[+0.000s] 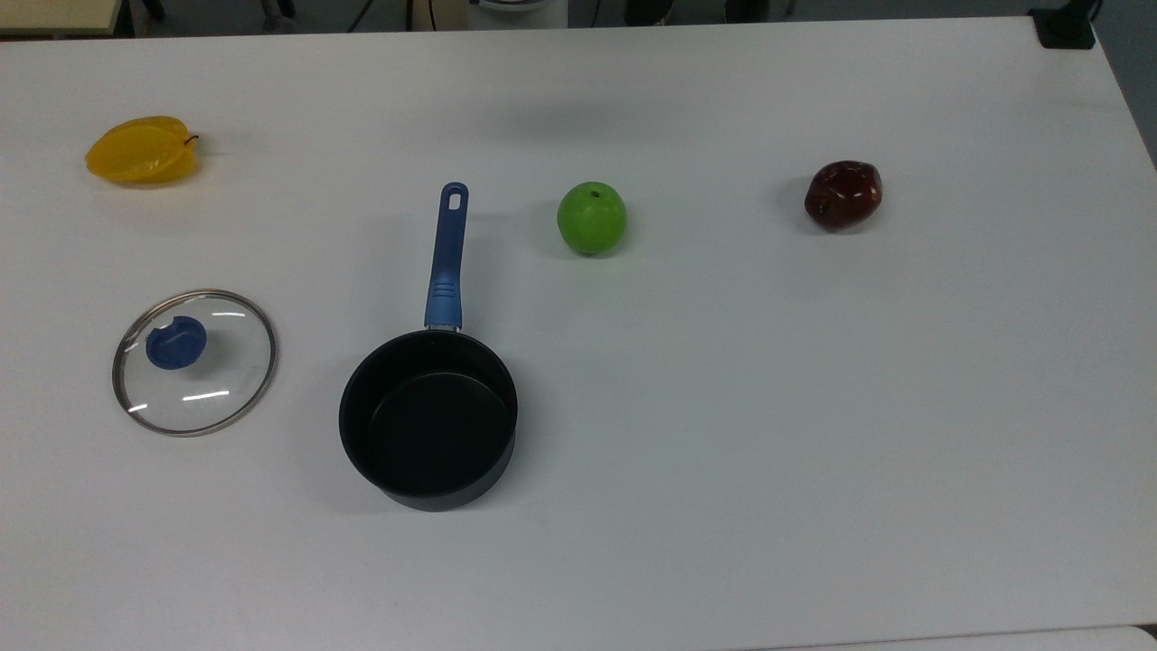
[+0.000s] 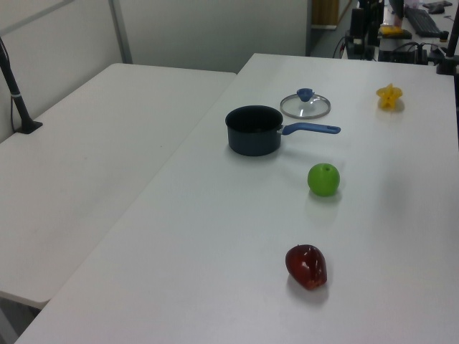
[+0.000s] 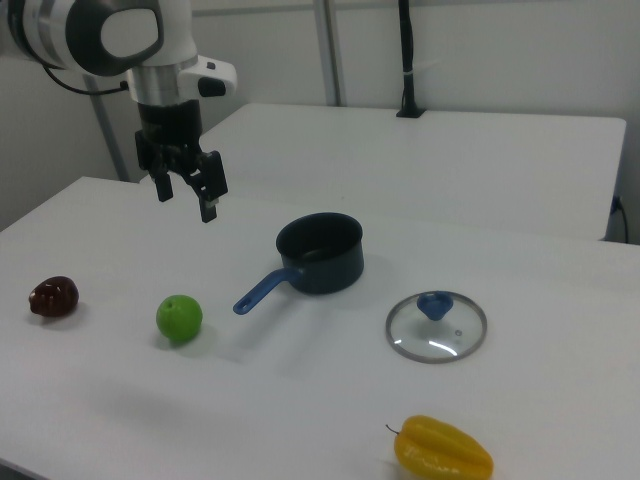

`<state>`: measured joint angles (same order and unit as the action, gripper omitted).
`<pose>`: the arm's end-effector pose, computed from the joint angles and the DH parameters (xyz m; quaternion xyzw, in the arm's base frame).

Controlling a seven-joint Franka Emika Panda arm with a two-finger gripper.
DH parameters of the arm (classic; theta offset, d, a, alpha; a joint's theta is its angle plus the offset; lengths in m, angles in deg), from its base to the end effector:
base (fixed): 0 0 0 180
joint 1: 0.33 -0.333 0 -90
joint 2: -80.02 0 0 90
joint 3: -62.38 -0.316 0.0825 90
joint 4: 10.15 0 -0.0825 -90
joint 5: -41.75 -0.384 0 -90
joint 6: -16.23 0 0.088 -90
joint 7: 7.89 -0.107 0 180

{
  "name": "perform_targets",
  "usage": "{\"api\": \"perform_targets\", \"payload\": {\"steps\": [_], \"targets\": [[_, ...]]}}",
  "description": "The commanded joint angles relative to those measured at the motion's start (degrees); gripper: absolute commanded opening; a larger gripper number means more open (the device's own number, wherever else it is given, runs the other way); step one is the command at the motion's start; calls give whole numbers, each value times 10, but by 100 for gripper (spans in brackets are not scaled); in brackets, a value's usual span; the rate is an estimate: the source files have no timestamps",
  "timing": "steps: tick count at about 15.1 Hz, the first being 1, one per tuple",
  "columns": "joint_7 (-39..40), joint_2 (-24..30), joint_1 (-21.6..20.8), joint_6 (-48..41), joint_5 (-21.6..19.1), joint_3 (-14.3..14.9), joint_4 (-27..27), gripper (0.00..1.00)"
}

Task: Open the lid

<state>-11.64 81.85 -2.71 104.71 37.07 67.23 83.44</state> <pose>0.5403 -0.0151 0.6106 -0.9972 0.0542 0.0291 0.0419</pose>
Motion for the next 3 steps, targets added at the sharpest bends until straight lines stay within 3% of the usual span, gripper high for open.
{"api": "perform_targets", "payload": {"steps": [1, 3], "targets": [[27, 12, -7, -16, -11, 16, 12, 100], [26, 12, 3, -23, -11, 17, 8, 100]]}}
